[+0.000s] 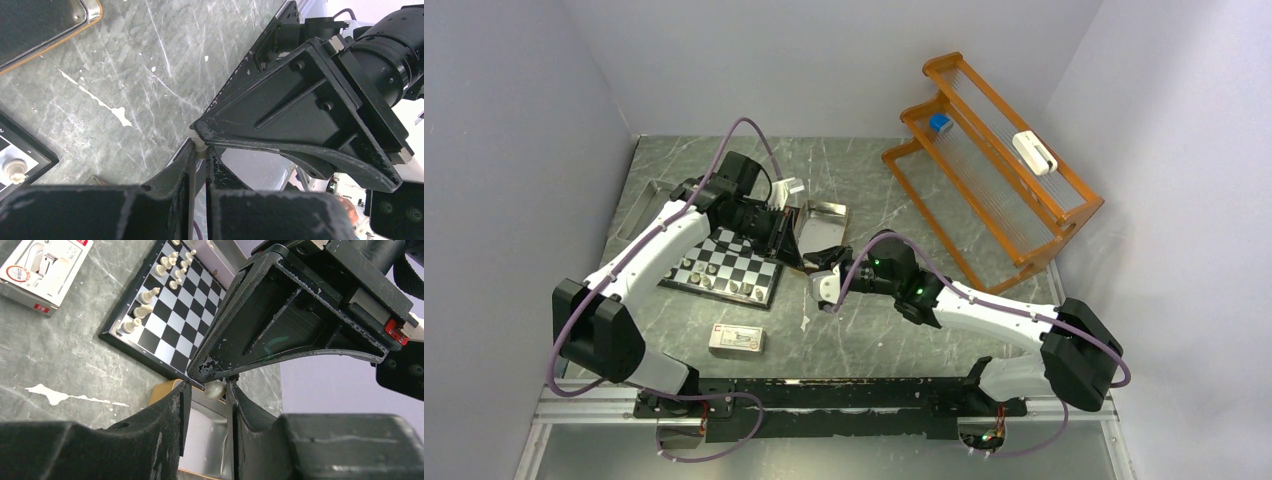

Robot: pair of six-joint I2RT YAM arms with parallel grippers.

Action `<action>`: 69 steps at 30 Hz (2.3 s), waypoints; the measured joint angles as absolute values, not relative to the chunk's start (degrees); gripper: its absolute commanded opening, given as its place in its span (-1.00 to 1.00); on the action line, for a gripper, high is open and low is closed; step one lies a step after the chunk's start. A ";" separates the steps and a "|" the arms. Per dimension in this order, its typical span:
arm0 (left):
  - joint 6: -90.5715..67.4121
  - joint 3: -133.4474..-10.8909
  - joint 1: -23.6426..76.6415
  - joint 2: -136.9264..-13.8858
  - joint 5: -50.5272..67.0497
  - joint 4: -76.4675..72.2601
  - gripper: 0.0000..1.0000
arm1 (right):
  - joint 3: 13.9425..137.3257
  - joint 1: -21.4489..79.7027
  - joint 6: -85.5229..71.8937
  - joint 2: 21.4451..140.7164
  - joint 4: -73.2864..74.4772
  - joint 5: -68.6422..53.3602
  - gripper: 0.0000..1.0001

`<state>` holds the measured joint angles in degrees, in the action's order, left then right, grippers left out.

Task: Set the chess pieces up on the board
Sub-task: Place the chess piece on the chessboard.

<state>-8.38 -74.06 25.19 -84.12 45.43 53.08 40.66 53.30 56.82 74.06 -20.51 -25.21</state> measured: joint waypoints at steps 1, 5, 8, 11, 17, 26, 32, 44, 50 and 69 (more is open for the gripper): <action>-8.54 -74.06 25.19 -84.16 45.43 52.97 -0.80 | 40.64 53.30 56.71 74.06 -20.51 -25.04 -0.34; -9.21 -74.06 25.21 -84.23 45.39 52.53 -0.80 | 40.66 53.25 56.27 74.11 -20.73 -24.36 -0.43; -9.50 -74.06 25.21 -84.23 45.28 52.42 -0.79 | 40.66 53.21 55.77 74.15 -21.08 -23.94 -0.51; -9.67 -74.06 25.21 -84.23 45.23 52.29 -0.79 | 40.71 53.19 55.35 74.24 -21.23 -23.55 -0.56; -9.67 -74.06 25.21 -84.20 44.56 52.29 -0.79 | 40.86 53.19 52.86 74.65 -21.65 -23.20 -0.66; -11.25 -74.06 25.34 -82.94 41.08 51.77 -0.76 | 40.86 52.84 45.19 75.55 -23.97 -22.87 -0.75; -12.45 -74.06 25.34 -80.84 38.37 50.59 -0.76 | 40.86 52.60 40.01 76.64 -27.68 -21.96 -0.81; -12.91 -74.08 25.34 -79.44 33.34 49.17 -0.79 | 41.06 52.53 29.04 79.53 -32.82 -18.76 -0.83; -12.88 -74.08 25.34 -78.89 30.28 48.90 -0.86 | 42.39 52.53 23.77 81.47 -33.36 -17.34 -0.57; -12.16 -78.37 24.67 -81.58 15.88 53.87 -0.85 | 37.19 53.28 7.31 69.25 -31.77 -16.45 1.00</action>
<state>-12.16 -78.37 24.67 -81.58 15.88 53.87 37.19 53.28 7.31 69.25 -31.77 -16.45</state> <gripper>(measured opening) 0.112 0.996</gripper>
